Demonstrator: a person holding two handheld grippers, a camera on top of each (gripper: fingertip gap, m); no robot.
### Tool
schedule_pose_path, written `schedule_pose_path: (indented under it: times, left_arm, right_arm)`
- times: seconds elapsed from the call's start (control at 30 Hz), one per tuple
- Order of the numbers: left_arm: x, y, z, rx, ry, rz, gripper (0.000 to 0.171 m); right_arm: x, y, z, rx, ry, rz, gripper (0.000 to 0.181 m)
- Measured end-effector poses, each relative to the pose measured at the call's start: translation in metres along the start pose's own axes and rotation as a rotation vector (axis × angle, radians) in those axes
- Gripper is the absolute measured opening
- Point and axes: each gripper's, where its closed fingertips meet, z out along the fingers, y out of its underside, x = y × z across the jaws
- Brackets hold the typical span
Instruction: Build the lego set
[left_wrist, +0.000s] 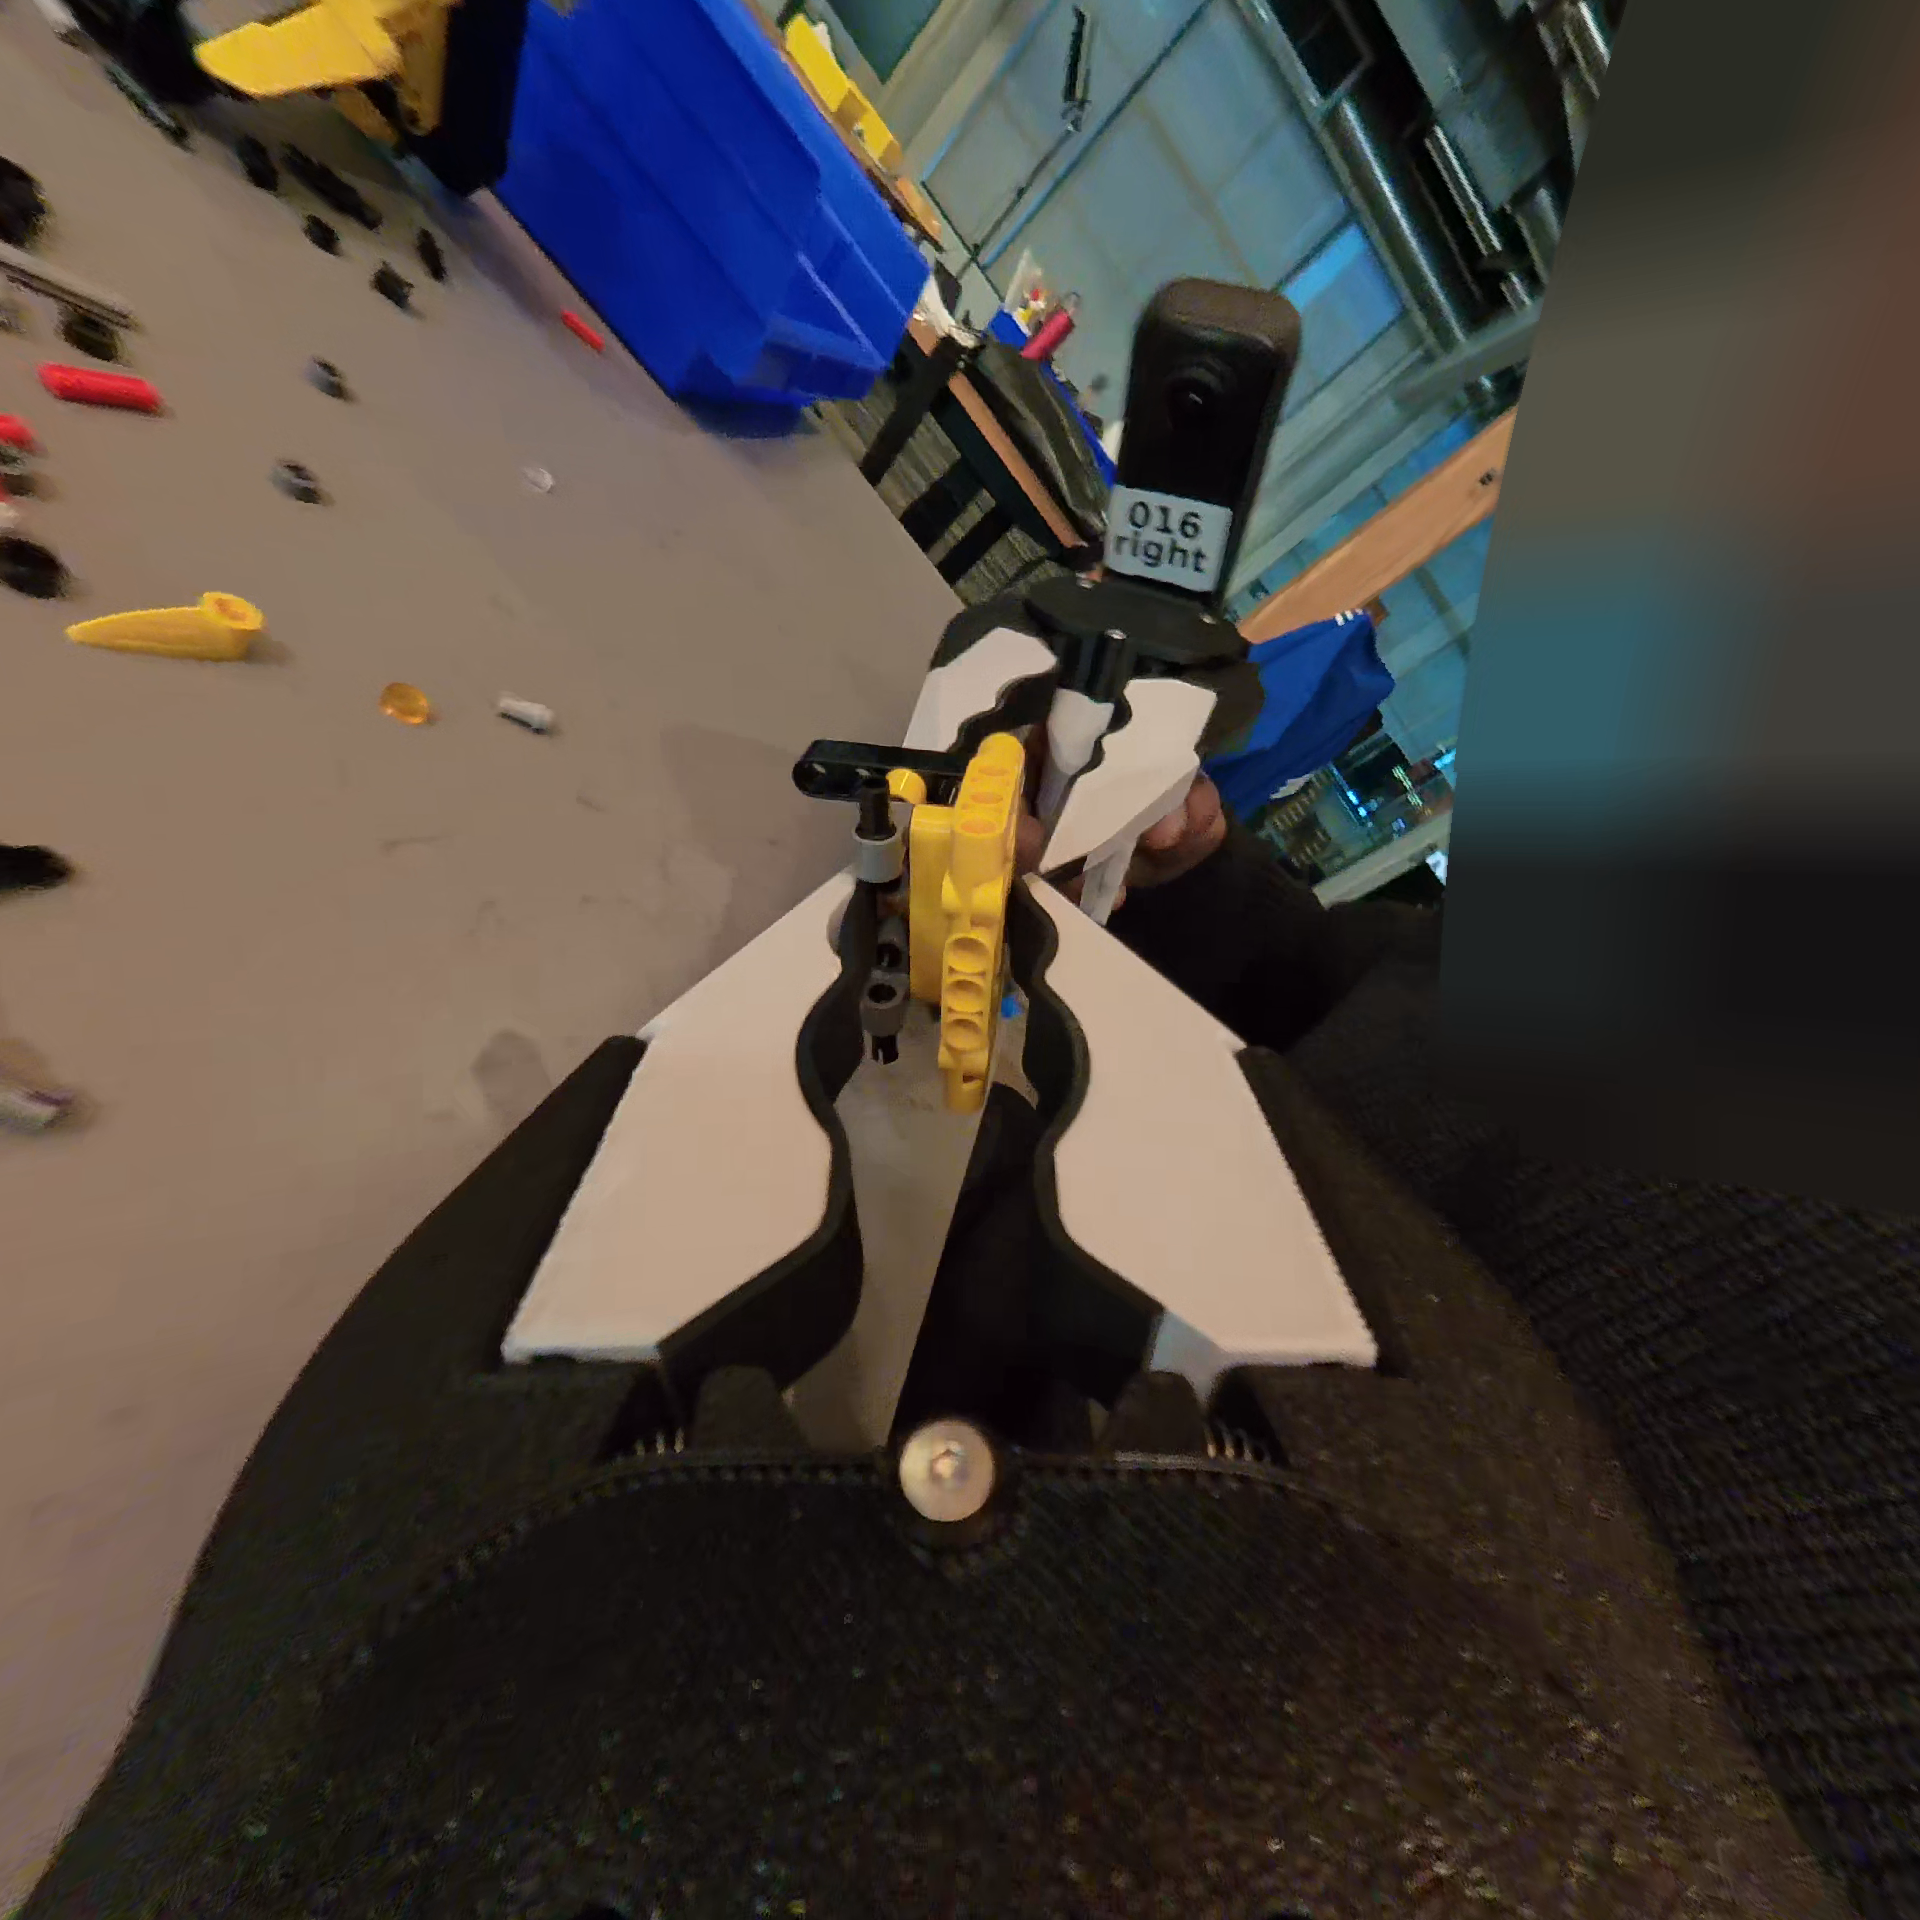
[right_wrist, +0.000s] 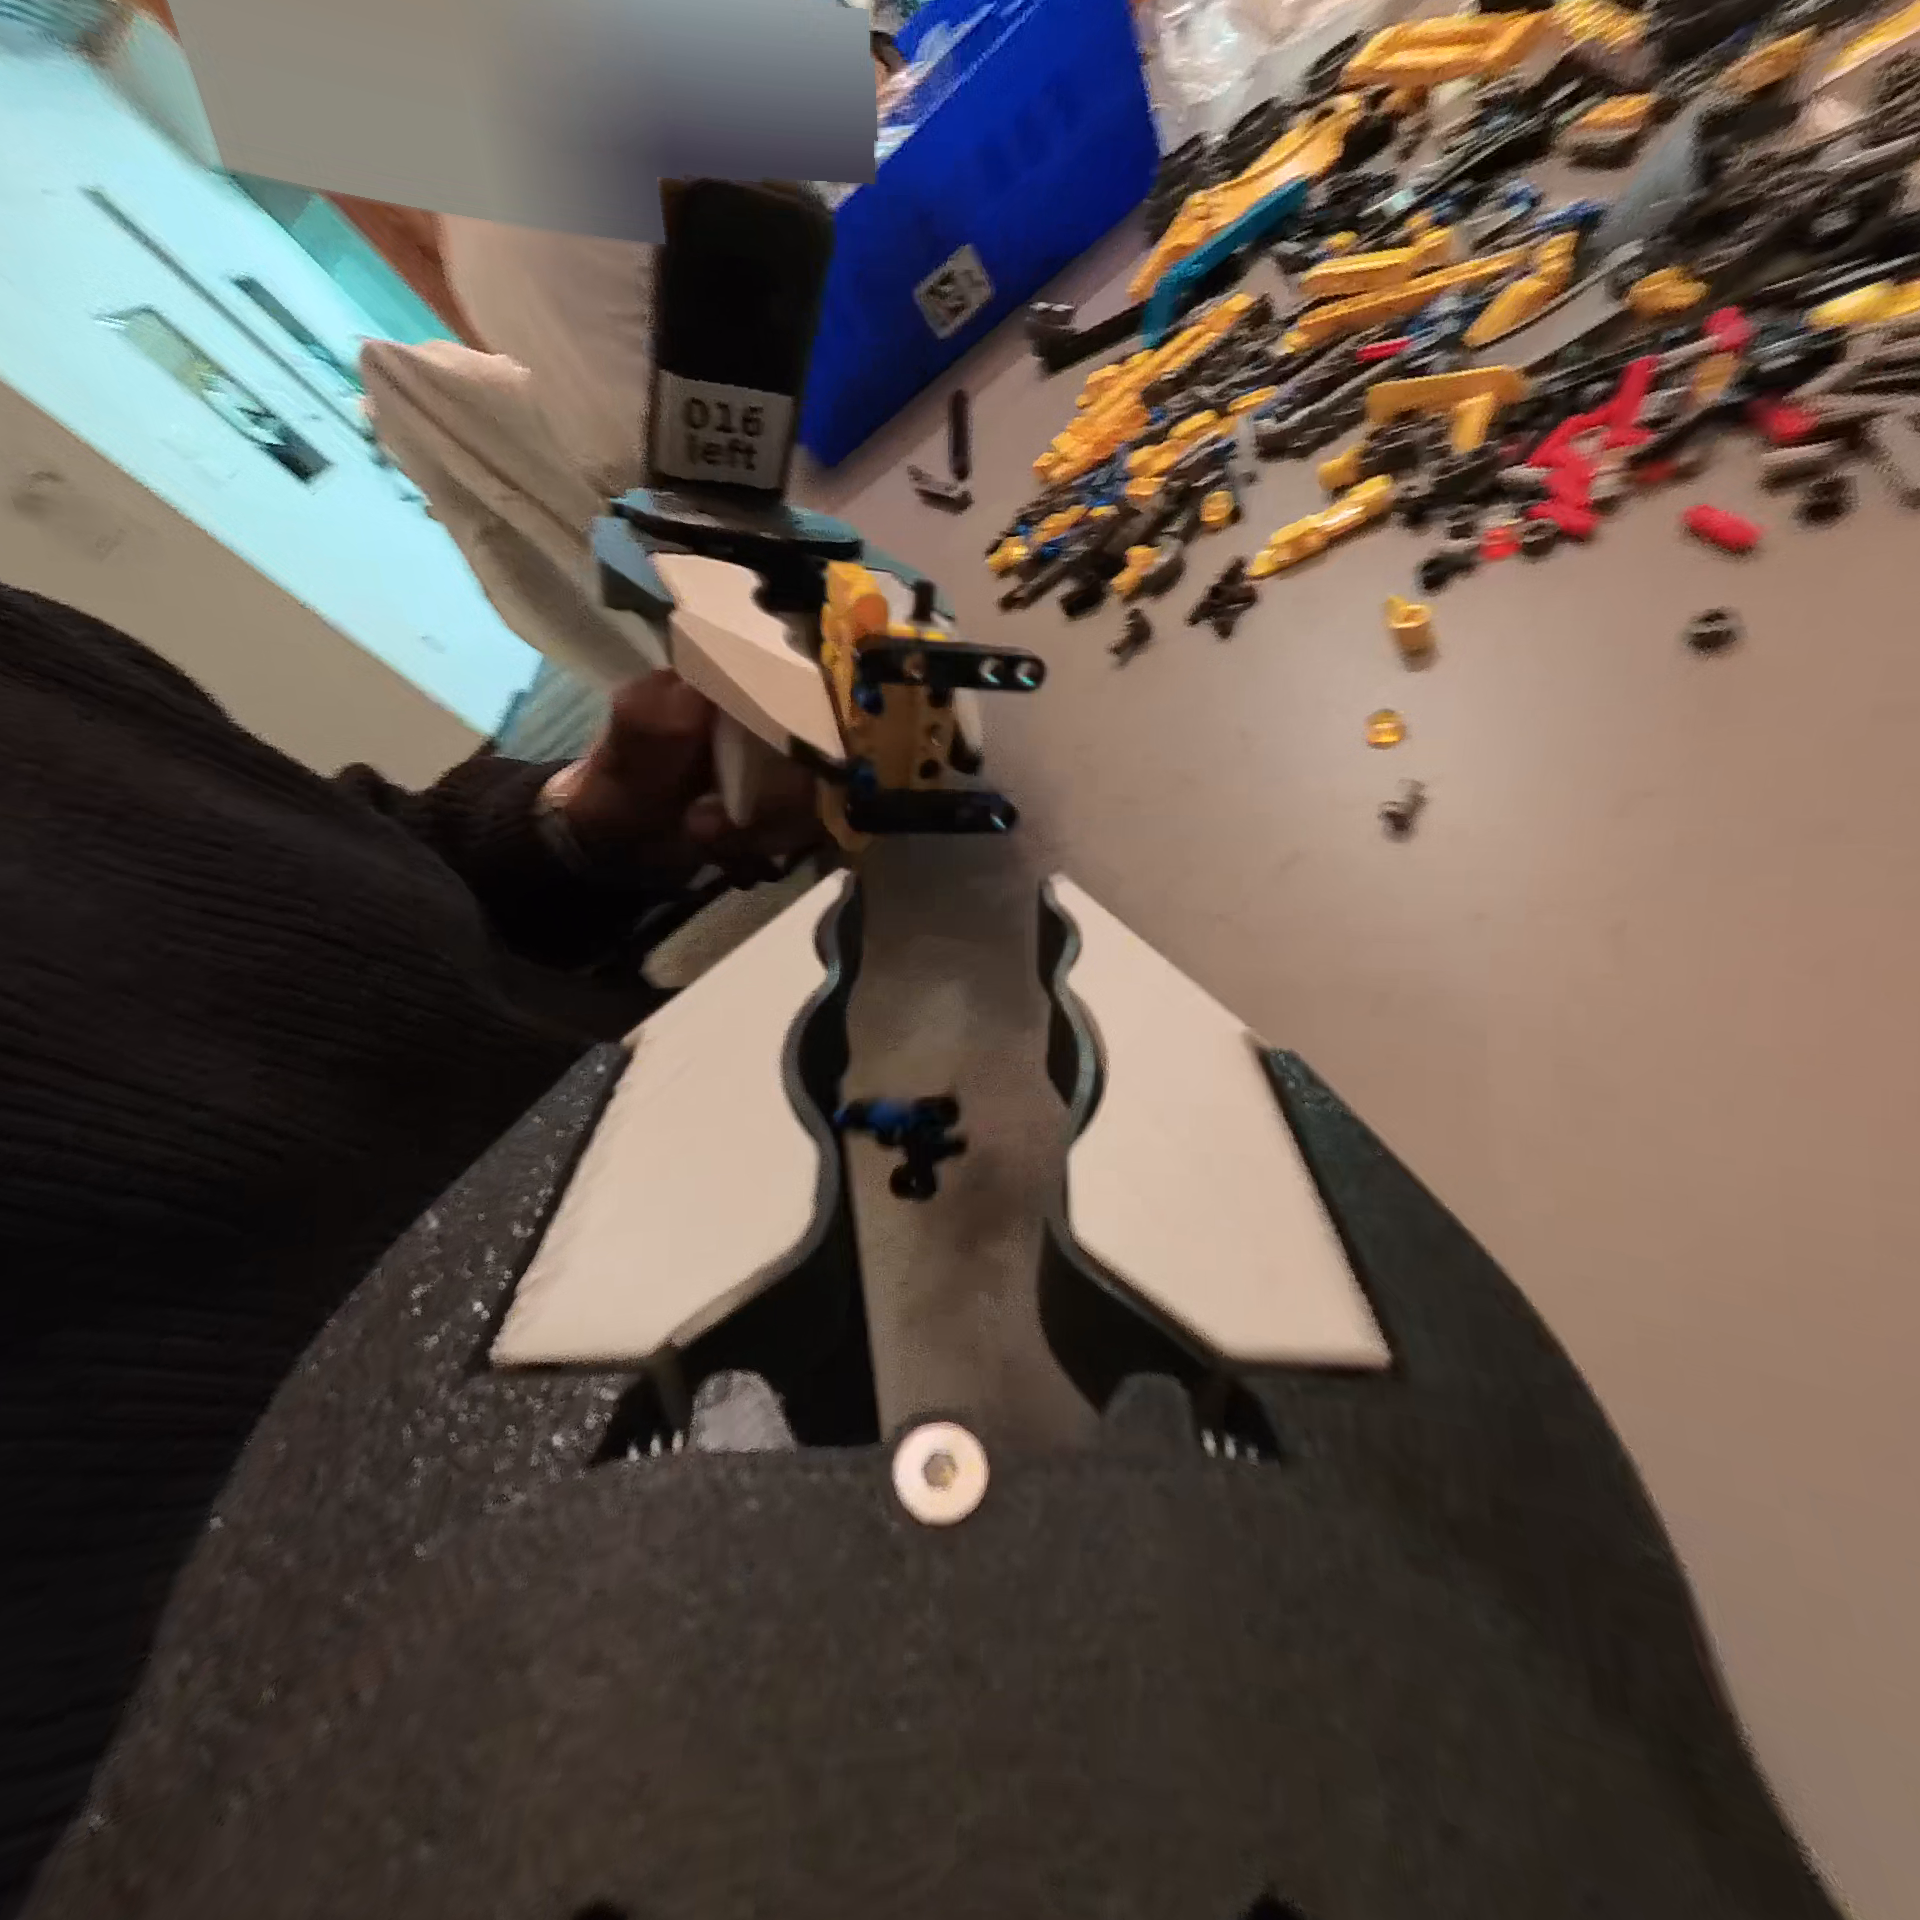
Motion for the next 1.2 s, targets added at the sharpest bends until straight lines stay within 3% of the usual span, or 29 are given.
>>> schedule_pose_path:
  times: [0.17, 0.53, 0.67, 0.83, 0.97, 1.2]
  left_arm:
    - [-0.012, -0.008, -0.012, 0.019, -0.085, 0.024, 0.022]
    - [-0.011, 0.011, -0.002, -0.073, -0.126, 0.128, 0.023]
    - [-0.011, 0.022, 0.007, -0.134, -0.172, 0.229, 0.023]
    - [-0.013, 0.027, 0.013, -0.151, -0.221, 0.292, 0.023]
    - [-0.014, 0.025, 0.012, -0.135, -0.237, 0.303, 0.023]
    - [-0.015, 0.021, 0.011, -0.118, -0.204, 0.224, 0.023]
  right_arm:
    - [0.021, -0.007, -0.034, 0.081, 0.253, -0.122, 0.038]
    - [0.014, 0.019, -0.103, 0.241, 0.572, -0.133, 0.043]
    - [0.000, 0.037, -0.095, 0.210, 0.593, -0.166, 0.043]
    - [-0.008, 0.062, -0.060, 0.080, 0.673, -0.272, 0.037]
    - [0.004, 0.065, -0.053, 0.009, 0.826, -0.340, 0.017]
    - [0.019, 0.059, -0.046, -0.093, 0.861, -0.333, 0.015]
